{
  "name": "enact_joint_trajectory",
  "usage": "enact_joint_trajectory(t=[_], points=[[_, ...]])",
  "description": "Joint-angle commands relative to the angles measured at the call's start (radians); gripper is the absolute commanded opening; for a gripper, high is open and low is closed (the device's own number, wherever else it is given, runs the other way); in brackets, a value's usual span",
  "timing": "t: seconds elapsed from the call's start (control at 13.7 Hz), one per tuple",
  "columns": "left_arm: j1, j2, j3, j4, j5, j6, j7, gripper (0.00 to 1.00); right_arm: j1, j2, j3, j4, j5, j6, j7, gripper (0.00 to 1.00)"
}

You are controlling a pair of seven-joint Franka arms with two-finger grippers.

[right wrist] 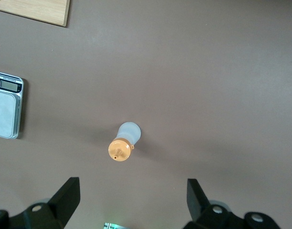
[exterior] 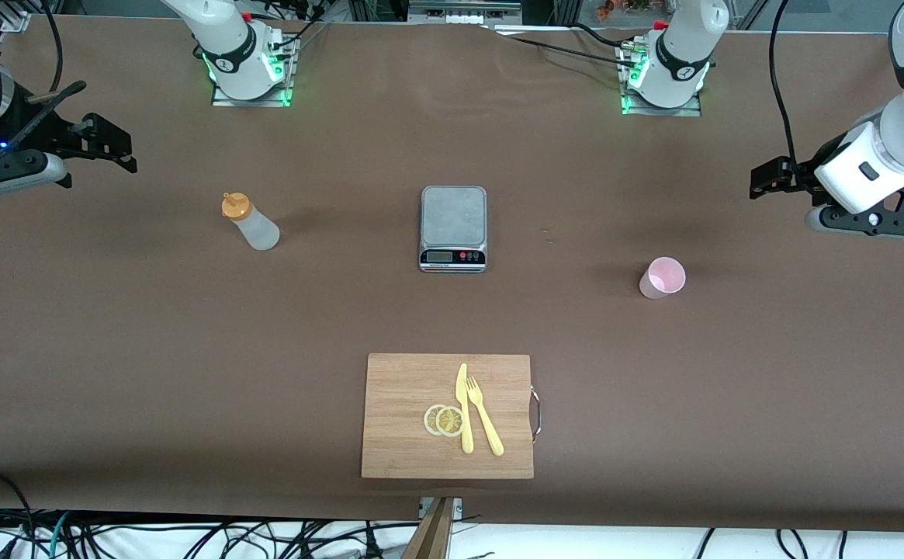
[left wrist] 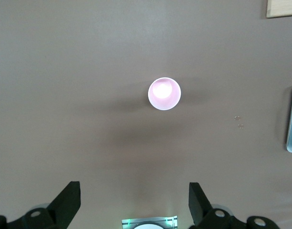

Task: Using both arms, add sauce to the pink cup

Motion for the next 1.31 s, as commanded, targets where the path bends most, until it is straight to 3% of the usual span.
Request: enact_joint_trajectory(t=[0.0,0.29,0.87,1.24], points=[[0.001,0.08,0.001,0.011,-0.013,-0.002,0.005,1.0,-0.004,-0.023,0.0,-0.02,0.017,0.009,0.007,0.99],[-0.019,0.15,-0.018,-0.071,0.0,0.096,0.005,1.0,-0.004,-0.023,-0.002,-0.02,0.017,0.009,0.007,0.99],[-0.02,0.144,-0.019,-0.401,0.0,0.53,0.004,1.0,-0.004,-0.021,-0.002,-0.02,0.017,0.008,0.007,0.99],[-0.019,0.246,-0.024,-0.414,0.0,0.742,-0.001,1.0,-0.004,-0.023,-0.002,-0.019,0.017,0.009,0.008,0.99]])
